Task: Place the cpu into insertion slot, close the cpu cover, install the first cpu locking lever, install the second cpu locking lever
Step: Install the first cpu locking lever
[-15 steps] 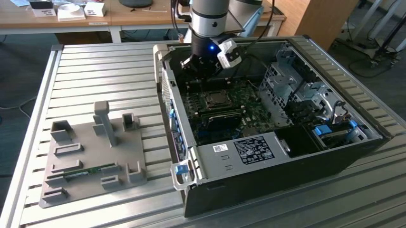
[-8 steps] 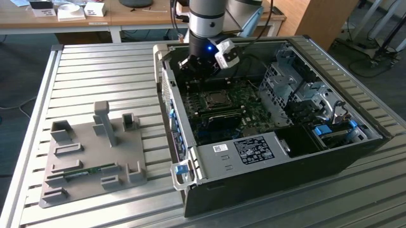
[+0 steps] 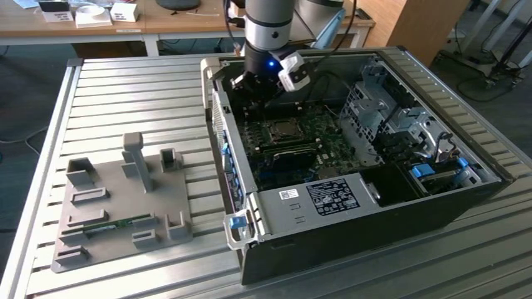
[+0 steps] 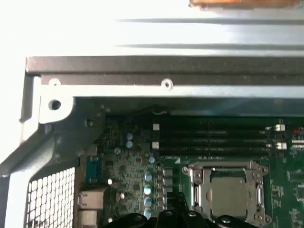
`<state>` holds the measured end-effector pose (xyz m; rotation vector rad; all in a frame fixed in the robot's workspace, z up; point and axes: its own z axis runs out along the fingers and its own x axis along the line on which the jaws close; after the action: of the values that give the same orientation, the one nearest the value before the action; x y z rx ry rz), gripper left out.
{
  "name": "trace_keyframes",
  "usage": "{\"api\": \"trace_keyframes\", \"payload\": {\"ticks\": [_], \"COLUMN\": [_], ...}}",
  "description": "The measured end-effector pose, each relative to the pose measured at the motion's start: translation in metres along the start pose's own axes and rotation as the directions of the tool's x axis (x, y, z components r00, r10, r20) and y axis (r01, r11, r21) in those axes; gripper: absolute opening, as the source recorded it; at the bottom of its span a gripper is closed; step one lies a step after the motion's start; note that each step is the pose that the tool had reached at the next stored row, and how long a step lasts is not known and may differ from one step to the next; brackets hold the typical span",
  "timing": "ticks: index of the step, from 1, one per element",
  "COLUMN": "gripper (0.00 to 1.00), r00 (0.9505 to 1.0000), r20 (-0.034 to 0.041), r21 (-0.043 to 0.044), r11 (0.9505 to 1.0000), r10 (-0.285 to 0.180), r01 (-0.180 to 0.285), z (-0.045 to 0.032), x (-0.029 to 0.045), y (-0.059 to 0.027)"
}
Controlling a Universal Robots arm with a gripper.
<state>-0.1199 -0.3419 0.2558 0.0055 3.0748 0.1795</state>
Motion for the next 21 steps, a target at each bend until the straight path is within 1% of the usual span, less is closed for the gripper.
{"api": "trace_keyframes", "payload": {"ticks": [1,2,3,4,6,7,11,15,19,21], "gripper": [0.11,0.11,0.11,0.11,0.11,0.11,0.11,0.11,0.11,0.11], "r00": [1.0,1.0,1.0,1.0,1.0,1.0,1.0,1.0,1.0,1.0], "r20": [0.0,0.0,0.0,0.0,-0.0002,-0.0001,-0.0001,0.0,-0.0002,-0.0003], "r21": [-0.0055,-0.0085,-0.0157,-0.026,-0.0499,-0.0568,-0.0592,-0.0639,-0.0714,-0.0783], "r11": [1.0,1.0,0.9999,0.9997,0.9988,0.9984,0.9982,0.9979,0.9974,0.9969], "r10": [0.0,0.001,0.001,0.002,0.003,0.004,0.004,0.004,0.004,0.005], "r01": [0.0,-0.001,-0.001,-0.002,-0.003,-0.004,-0.004,-0.004,-0.004,-0.005], "z": [0.0,-0.0001,-0.0001,-0.0001,-0.0001,-0.0001,-0.0001,0.0003,0.0009,0.001], "x": [0.0003,0.0005,0.0006,0.0007,0.0011,0.0012,0.0018,0.005,0.0059,0.0061], "y": [0.0,0.0,0.0,0.0,0.0,0.0,0.0,-0.0001,0.0004,0.0009]}}
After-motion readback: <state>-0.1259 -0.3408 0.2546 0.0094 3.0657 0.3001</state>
